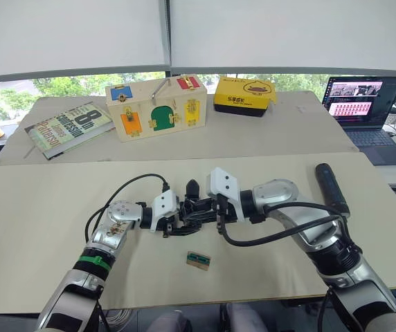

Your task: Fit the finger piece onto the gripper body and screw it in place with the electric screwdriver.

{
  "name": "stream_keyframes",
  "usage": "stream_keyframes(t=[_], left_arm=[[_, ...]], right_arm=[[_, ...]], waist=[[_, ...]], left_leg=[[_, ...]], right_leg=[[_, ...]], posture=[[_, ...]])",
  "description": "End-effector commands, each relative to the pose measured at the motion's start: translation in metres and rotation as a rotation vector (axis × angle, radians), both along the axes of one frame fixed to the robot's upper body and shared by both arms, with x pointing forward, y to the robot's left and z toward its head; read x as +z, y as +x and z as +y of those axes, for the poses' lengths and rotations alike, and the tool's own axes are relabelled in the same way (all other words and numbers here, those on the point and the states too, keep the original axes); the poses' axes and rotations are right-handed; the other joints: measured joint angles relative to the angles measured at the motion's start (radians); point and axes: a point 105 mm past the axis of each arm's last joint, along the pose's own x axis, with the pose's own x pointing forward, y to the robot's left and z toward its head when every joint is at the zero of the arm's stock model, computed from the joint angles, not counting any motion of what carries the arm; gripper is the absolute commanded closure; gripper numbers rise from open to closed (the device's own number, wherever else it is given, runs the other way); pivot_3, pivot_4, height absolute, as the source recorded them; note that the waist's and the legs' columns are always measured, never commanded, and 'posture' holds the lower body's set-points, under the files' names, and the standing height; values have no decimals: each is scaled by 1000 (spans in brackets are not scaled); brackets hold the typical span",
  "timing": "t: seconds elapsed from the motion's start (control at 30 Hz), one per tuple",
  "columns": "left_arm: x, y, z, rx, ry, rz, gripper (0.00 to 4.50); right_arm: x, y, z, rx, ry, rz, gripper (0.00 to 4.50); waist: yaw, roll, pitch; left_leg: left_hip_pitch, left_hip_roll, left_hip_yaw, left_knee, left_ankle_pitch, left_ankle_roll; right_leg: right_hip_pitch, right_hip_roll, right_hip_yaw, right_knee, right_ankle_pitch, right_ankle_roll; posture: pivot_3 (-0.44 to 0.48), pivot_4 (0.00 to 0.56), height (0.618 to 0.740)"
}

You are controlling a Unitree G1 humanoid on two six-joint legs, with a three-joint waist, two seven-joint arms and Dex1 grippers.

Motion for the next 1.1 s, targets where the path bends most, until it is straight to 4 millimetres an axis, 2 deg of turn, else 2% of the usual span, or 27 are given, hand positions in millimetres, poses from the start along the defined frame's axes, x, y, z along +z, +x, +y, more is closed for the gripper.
stream_keyframes(t=[0.03,0.3,0.5,0.83,0.87,0.97,1.1], left_arm=[[-17,-7,7,-7,51,49,2139],[-15,-5,5,2,46,44,2139],[-19,-8,5,-4,57,79,2139],[-23,-7,7,12,68,82,2139],[-23,-7,6,12,67,82,2139],[-24,-7,6,16,64,86,2139],[-26,-8,7,24,62,89,2139]], right_arm=[[-34,16,-20,-124,-111,79,4094],[-25,10,-12,-50,-114,-1,4094],[-19,6,-10,-35,-89,20,4094],[12,-3,-1,31,56,-9,4094],[16,-5,0,44,67,-21,3065],[21,-9,0,78,80,-43,2063],[22,-15,-7,105,67,-47,2063]], waist=[[0,0,0],[1,0,-1],[1,0,-1],[2,0,-1],[3,0,-1],[3,0,-1],[4,0,-1]], left_leg=[[0,0,0,0,0,0],[0,0,0,0,0,0],[0,0,0,0,0,0],[-1,0,0,0,0,0],[-1,0,0,0,0,0],[-2,0,0,0,0,0],[-2,0,0,0,0,0]], right_leg=[[0,0,0,0,0,0],[0,0,0,0,0,0],[0,0,0,0,0,0],[0,0,0,0,0,0],[0,0,0,-1,0,0],[-1,0,0,-1,0,0],[-1,0,0,-1,0,0]], posture=[[0,150,740],[0,150,740],[0,150,740],[0,150,740],[0,150,740],[0,150,740],[0,150,740]])
